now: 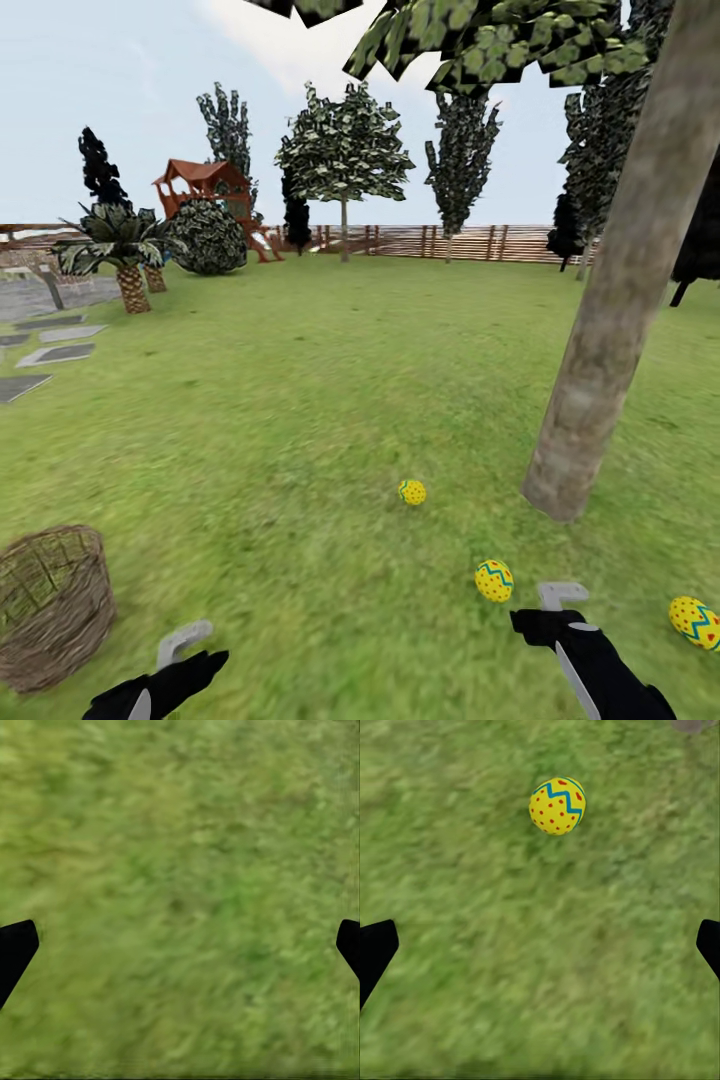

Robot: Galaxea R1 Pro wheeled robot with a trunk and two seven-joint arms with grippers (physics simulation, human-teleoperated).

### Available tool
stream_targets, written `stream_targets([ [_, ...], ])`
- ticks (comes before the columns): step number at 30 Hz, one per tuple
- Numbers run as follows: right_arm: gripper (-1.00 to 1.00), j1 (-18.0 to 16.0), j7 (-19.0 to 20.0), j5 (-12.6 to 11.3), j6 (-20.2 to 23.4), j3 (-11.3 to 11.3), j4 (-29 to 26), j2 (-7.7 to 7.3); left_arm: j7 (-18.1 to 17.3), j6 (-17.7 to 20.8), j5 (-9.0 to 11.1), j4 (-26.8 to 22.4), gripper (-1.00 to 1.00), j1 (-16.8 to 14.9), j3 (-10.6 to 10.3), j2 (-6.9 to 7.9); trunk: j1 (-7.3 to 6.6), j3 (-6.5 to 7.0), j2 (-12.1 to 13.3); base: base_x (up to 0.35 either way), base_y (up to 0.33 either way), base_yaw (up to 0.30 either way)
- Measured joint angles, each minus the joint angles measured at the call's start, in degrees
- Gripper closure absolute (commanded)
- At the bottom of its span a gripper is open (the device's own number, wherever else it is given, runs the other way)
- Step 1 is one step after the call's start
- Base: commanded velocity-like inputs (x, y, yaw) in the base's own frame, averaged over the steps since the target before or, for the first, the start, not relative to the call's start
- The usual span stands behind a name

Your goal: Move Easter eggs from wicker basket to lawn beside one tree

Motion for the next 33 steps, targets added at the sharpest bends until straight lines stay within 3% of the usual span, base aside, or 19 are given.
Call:
stream_targets([
  [8,-1.0,0.0,0.0,0.0,0.0,0.0,0.0,0.0,0.0,-0.1,0.0,0.0,-1.0,0.0,0.0,0.0,0.0,0.0,0.0,-0.317,-0.07,0.297],
  [22,-1.0,0.0,0.0,-0.2,0.1,0.0,0.0,-0.02,0.0,-0.1,0.0,0.0,-1.0,0.0,-0.1,0.0,-0.01,0.0,0.0,-0.253,-0.235,0.287],
  [33,-1.0,0.0,0.0,-0.2,0.1,0.0,0.0,-0.01,0.0,0.0,-0.1,0.0,-1.0,0.0,-0.1,-0.07,-0.02,0.0,0.0,-0.179,-0.285,0.038],
])
